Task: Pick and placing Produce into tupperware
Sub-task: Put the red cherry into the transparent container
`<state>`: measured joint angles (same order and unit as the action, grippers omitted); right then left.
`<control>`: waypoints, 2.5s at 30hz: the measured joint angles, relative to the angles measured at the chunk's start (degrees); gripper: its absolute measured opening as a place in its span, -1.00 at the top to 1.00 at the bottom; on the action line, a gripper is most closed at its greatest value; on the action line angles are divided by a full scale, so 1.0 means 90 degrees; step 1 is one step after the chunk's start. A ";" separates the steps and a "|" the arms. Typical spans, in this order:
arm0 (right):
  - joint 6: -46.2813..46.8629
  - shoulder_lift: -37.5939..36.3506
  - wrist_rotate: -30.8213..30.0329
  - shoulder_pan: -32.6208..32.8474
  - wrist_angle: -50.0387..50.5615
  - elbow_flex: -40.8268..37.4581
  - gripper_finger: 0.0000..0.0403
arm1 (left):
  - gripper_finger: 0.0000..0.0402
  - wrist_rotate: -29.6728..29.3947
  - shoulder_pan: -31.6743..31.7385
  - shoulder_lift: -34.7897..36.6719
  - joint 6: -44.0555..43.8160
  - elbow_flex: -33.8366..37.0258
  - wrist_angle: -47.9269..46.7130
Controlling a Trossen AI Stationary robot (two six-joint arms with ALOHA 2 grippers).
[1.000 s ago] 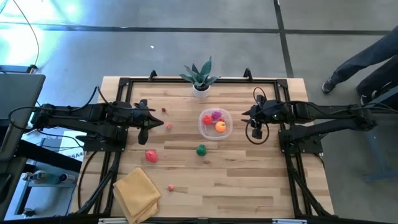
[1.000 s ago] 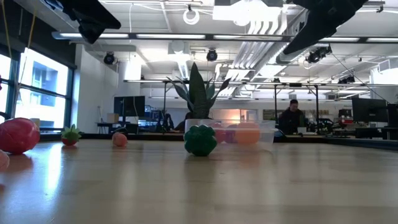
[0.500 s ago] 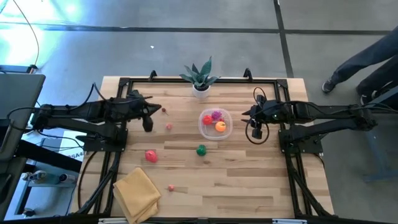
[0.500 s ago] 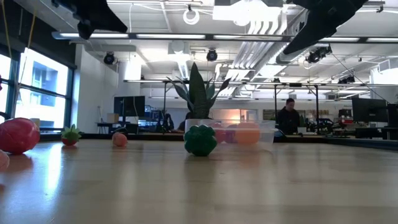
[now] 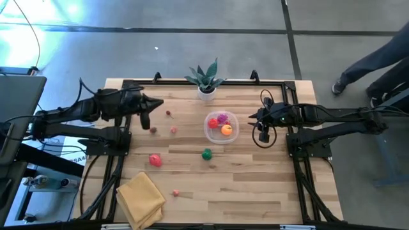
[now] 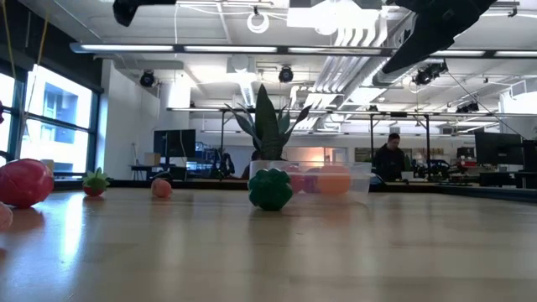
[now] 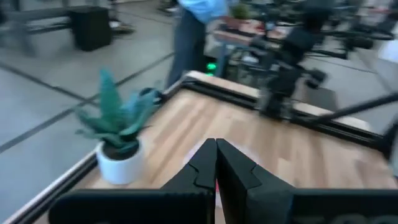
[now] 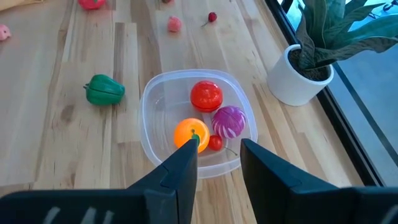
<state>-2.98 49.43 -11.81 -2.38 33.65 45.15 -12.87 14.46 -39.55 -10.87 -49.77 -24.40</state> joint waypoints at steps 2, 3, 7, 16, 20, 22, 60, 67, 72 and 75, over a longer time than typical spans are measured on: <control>0.0000 0.0000 0.0000 -0.0001 0.0000 0.0000 0.44 | 0.99 0.0056 0.0171 -0.0030 -0.0002 -0.0084 -0.0240; 0.0000 0.0000 0.0000 -0.0001 0.0000 0.0000 0.44 | 0.98 -0.0037 0.0277 -0.0076 -0.0030 -0.0143 -0.0452; 0.0000 0.0000 0.0000 -0.0001 0.0000 0.0000 0.44 | 0.78 -0.0361 0.0914 -0.0400 -0.0230 -0.0378 -0.1334; 0.0000 0.0000 0.0000 -0.0001 -0.0002 0.0000 0.44 | 0.14 0.0408 0.2564 -0.2127 -0.2266 -0.0755 -0.2922; 0.0000 0.0000 0.0000 -0.0001 -0.0002 0.0001 0.44 | 0.05 0.1414 0.3289 -0.3253 -0.2722 -0.0773 -0.3362; 0.0000 0.0000 0.0000 -0.0001 -0.0002 0.0000 0.44 | 0.03 0.1893 0.3573 -0.3841 -0.2850 -0.0773 -0.3362; 0.0000 0.0000 0.0000 0.0001 0.0000 0.0000 0.44 | 0.05 0.1877 0.3699 -0.6302 -0.3563 -0.0775 -0.2084; 0.0001 0.0000 0.0000 0.0000 0.0000 0.0001 0.44 | 0.05 0.1746 0.3667 -0.6302 -0.3607 -0.0759 -0.2121; 0.0000 0.0000 0.0000 -0.0001 0.0000 0.0000 0.44 | 0.05 0.1690 0.3636 -0.6302 -0.3606 -0.0710 -0.2124; 0.0000 0.0000 0.0000 0.0001 0.0000 0.0000 0.44 | 0.05 0.1681 0.3569 -0.6303 -0.3609 -0.0710 -0.2123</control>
<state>-2.98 49.43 -11.81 -2.37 33.65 45.15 2.27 46.58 -96.28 -43.35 -56.16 -43.51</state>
